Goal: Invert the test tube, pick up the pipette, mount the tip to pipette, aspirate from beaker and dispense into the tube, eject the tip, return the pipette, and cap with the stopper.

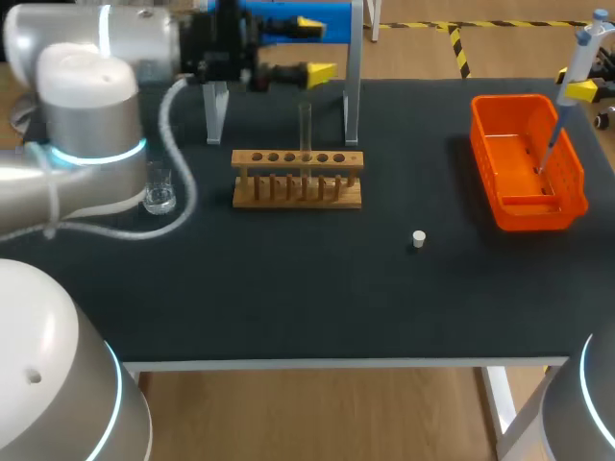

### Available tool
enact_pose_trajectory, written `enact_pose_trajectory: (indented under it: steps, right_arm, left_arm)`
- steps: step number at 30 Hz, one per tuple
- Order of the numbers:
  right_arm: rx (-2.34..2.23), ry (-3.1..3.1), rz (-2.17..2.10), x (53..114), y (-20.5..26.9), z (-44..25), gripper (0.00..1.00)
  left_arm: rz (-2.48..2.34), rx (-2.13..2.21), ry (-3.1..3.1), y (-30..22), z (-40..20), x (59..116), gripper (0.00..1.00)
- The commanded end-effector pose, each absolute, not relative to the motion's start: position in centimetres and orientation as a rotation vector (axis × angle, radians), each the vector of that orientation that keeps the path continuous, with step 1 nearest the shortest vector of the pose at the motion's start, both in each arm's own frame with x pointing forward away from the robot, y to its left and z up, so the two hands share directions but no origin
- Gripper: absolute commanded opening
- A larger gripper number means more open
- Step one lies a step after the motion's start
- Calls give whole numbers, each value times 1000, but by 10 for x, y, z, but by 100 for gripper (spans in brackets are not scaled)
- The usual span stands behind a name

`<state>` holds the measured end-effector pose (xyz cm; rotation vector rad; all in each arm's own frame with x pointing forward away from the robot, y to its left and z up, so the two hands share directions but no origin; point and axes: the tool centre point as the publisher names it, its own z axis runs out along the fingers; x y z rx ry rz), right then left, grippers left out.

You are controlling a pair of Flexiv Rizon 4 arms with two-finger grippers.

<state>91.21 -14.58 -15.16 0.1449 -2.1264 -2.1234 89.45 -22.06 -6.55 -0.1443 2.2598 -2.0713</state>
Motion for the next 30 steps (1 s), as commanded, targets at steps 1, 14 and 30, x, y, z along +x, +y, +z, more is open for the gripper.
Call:
enact_pose_trajectory:
  steps: [1, 14, 30]
  right_arm:
    - [152, -2123, -2120, 914, -148, -152, 0]
    - [152, -2123, -2120, 914, -148, -152, 0]
    - [152, -2123, -2120, 914, -148, -152, 0]
  left_arm:
    - [-2046, -178, 2267, -298, -55, 913, 100]
    - [-1937, -220, 2338, -406, -32, 925, 100]
    - [-1937, -220, 2338, -406, -32, 925, 0]
